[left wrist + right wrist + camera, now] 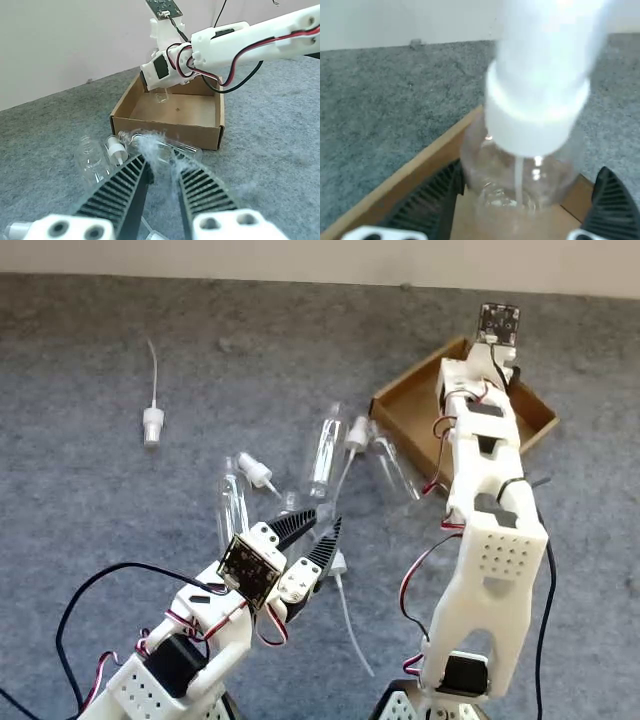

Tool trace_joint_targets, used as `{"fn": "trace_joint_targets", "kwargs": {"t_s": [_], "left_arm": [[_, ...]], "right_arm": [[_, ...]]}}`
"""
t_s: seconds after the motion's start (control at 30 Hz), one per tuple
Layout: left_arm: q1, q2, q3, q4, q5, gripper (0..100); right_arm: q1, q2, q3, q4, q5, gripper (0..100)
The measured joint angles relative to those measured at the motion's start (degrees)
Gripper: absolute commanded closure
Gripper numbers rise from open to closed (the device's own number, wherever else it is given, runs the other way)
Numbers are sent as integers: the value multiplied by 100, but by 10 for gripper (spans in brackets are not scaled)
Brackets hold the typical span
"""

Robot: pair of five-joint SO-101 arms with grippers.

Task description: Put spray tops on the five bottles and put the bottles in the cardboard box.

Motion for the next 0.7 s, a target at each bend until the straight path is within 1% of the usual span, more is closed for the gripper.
{"fn": "trace_joint_targets", "kwargs": {"t_s": [0.17,0.53,0.7], "left_arm": [[0,0,0,0,0,994],[0,0,0,0,0,995],[0,0,0,0,0,995]], "right_arm": [[18,-466,0,132,-9,646],[9,-1398,0,1503,-9,646],[9,-2136,0,2532,-9,646]]}}
